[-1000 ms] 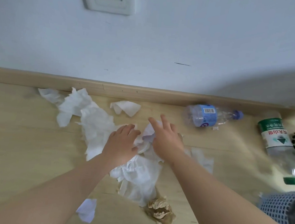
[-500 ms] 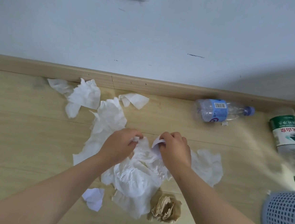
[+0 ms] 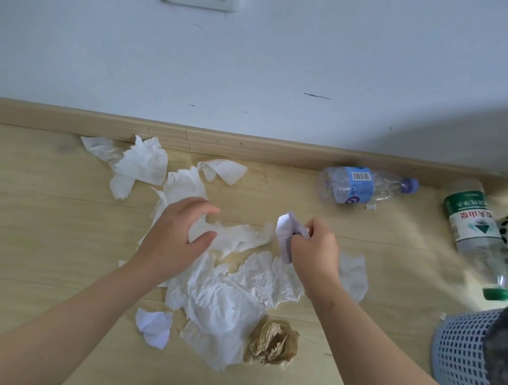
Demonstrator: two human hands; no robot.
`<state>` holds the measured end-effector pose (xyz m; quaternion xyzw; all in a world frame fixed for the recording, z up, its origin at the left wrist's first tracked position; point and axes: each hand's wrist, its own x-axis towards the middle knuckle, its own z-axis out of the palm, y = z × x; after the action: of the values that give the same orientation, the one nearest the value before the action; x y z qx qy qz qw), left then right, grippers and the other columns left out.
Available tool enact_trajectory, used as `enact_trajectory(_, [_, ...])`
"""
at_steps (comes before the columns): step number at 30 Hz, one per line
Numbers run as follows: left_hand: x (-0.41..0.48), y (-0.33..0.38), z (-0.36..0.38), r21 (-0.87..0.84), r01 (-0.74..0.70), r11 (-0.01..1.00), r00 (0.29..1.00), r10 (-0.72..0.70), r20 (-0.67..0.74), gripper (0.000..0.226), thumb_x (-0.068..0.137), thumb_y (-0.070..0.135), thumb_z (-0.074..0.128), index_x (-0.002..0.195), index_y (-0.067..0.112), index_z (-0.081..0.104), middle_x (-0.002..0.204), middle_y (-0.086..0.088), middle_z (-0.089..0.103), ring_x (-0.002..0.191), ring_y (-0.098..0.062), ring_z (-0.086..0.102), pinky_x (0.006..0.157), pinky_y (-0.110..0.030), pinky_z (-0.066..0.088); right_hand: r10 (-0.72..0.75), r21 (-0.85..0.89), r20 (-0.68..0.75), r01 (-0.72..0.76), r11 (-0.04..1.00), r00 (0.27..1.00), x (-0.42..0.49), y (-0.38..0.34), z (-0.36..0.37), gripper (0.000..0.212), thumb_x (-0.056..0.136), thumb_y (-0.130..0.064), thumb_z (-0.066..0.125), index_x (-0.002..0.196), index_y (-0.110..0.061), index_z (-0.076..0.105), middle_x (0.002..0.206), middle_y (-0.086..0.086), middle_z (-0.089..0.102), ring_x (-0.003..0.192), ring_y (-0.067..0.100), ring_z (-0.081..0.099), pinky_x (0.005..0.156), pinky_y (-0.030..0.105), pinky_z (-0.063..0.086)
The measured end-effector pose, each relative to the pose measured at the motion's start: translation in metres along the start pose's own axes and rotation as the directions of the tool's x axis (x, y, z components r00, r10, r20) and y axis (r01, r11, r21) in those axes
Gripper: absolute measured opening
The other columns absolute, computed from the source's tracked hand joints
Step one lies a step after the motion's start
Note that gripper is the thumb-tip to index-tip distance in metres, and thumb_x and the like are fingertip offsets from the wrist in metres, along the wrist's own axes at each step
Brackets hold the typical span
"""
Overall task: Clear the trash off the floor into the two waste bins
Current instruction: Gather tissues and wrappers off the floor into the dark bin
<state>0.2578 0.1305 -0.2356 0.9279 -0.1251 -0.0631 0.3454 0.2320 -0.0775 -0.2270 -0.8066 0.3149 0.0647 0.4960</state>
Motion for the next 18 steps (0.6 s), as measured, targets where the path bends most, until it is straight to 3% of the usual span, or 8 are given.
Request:
enact_trajectory(3, [-0.024, -0.011, -0.001, 0.122, -0.081, 0.989, 0.996, 0.084, -0.025, 0.041, 0.080, 0.037, 0.050, 0.113, 0.017, 0.063, 0.117, 0.009, 0.050, 0.112, -0.003, 0.039, 0.096, -0.022, 0.029, 0.000, 0.028, 0.041, -0.001, 1.000, 0.999, -0.004, 0.000, 0.005, 0.021, 0.084, 0.001, 0.033, 0.074, -0.017, 0.034, 0.065, 0.000, 0.040, 0.059, 0.017, 0.034, 0.053, 0.029, 0.031])
enact_trajectory(6, [-0.052, -0.031, 0.001, 0.214, -0.174, 0.961, 0.981, 0.187, -0.046, 0.034, 0.077, 0.029, 0.050, 0.100, 0.011, 0.066, 0.097, -0.007, 0.062, 0.095, -0.011, 0.048, 0.085, -0.017, 0.037, 0.002, -0.072, 0.152, 0.009, 0.997, 0.988, -0.011, 0.004, 0.016, 0.037, 0.084, 0.003, 0.028, 0.100, -0.027, 0.042, 0.078, 0.004, 0.053, 0.062, 0.020, 0.046, 0.054, 0.029, 0.037])
enact_trajectory(9, [-0.081, -0.051, 0.009, 0.212, -0.198, 0.957, 0.980, 0.197, 0.027, 0.026, 0.077, 0.029, 0.053, 0.100, 0.019, 0.059, 0.091, 0.000, 0.056, 0.084, -0.010, 0.049, 0.075, -0.018, 0.039, -0.049, -0.255, 0.223, 0.107, 0.961, 0.974, -0.015, 0.013, 0.027, 0.049, 0.084, -0.003, 0.029, 0.116, -0.034, 0.048, 0.103, 0.004, 0.056, 0.082, 0.026, 0.055, 0.064, 0.030, 0.043])
enact_trajectory(14, [-0.116, -0.078, 0.020, 0.270, -0.263, 0.926, 0.948, 0.196, 0.252, 0.032, 0.068, 0.040, 0.054, 0.098, 0.031, 0.051, 0.099, 0.008, 0.054, 0.089, -0.009, 0.048, 0.075, -0.019, 0.034, 0.008, -0.322, 0.289, 0.089, 0.942, 0.957, -0.028, 0.010, 0.028, 0.034, 0.091, -0.014, 0.036, 0.116, -0.025, 0.056, 0.106, 0.002, 0.044, 0.066, 0.006, 0.042, 0.052, 0.020, 0.030])
enact_trajectory(18, [-0.122, -0.091, 0.028, 0.328, -0.266, 0.907, 0.956, 0.204, 0.213, 0.027, 0.072, 0.042, 0.053, 0.097, 0.033, 0.051, 0.104, 0.013, 0.046, 0.092, -0.009, 0.046, 0.078, -0.021, 0.034, 0.065, -0.330, 0.313, 0.044, 0.943, 0.947, -0.033, 0.007, 0.027, 0.026, 0.093, -0.027, 0.042, 0.111, -0.027, 0.060, 0.107, -0.001, 0.039, 0.065, 0.001, 0.039, 0.053, 0.015, 0.027])
